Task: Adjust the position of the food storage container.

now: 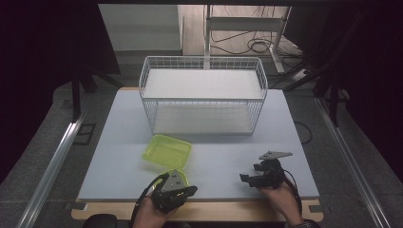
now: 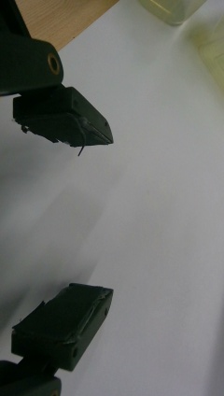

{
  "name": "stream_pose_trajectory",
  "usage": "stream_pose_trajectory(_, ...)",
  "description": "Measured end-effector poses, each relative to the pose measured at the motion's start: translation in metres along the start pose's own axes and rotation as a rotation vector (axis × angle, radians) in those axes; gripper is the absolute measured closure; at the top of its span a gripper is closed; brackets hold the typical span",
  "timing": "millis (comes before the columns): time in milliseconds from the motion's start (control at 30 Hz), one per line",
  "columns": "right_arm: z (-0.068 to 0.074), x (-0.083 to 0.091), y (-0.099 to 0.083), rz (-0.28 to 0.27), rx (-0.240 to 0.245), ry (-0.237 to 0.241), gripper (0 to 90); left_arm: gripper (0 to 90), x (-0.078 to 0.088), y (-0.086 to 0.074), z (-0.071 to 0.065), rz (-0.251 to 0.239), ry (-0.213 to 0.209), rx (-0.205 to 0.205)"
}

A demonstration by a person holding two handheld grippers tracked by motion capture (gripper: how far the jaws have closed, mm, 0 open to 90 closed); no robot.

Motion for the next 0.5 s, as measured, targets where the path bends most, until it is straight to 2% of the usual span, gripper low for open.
stream_pose_trajectory(67, -0.001, 0.0, 0.0, -0.001, 0.001, -0.001, 21.7, 89.8, 0.0, -0.003, 0.003, 0.01, 0.006, 0.017)
stream_pose_trajectory(133, -0.001, 0.0, 0.0, 0.0, 0.001, -0.001, 21.7, 89.8, 0.0, -0.003, 0.004, 0.013, 0.016, 0.018)
stream_pose_trajectory(367, 0.0, -0.001, -0.001, 0.003, 0.003, -0.003, 21.8, 89.8, 0.011, -0.014, 0.017, 0.03, 0.056, 0.066)
stream_pose_trajectory(500, 0.0, -0.001, -0.001, 0.006, 0.004, -0.002, 22.0, 89.7, 0.02, -0.023, 0.029, 0.044, 0.084, 0.099)
Point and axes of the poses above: each handheld gripper's, and its own axes: x roughly backward along the jaws, y roughly out of its top, z roughly to its left, the point moved 6 cm from there along -x, roughly forward along the jaws, and after that the axes turned 7 degrees about -x, right-handed, at the moved point
